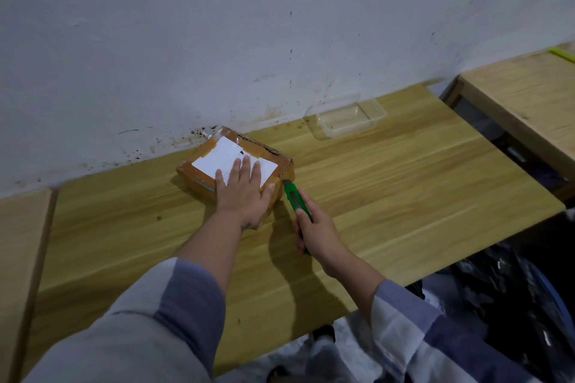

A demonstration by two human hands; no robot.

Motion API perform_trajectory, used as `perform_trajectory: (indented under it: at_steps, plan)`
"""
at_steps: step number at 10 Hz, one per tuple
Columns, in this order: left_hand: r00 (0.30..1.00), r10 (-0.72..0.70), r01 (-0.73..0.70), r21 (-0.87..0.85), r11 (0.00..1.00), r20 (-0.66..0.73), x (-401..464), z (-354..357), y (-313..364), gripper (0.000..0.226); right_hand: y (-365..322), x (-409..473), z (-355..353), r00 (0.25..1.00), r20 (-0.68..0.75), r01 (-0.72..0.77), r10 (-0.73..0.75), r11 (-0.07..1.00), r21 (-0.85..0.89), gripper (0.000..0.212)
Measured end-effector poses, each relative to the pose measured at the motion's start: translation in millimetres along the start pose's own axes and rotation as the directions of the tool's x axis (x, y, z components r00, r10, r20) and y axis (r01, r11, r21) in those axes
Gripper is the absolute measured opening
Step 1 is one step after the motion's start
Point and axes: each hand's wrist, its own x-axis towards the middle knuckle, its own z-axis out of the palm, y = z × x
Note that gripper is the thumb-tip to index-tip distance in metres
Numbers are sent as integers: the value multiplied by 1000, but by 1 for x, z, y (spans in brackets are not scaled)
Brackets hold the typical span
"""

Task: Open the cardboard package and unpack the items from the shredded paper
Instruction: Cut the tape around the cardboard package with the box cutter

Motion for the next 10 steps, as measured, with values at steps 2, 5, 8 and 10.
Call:
perform_trajectory:
  at_steps: [2, 5, 8, 10]
  plan:
    - [999, -29, 30, -23, 999, 30, 4, -3, 3, 64, -1, 2, 2, 1000, -9, -2, 2, 1000, 23, 47]
    - [997, -55, 58, -47, 997, 49, 10, -6, 7, 64, -2, 9, 3, 1000, -25, 1, 0, 999, 32, 48]
    - [997, -62, 65, -51, 997, 54, 13, -7, 8, 65, -3, 11, 5, 999, -36, 4, -3, 999, 50, 48]
    - [997, -63, 66, -55, 996, 53, 14, -6, 7, 65, -2, 14, 8, 998, -56, 17, -14, 999, 48, 47]
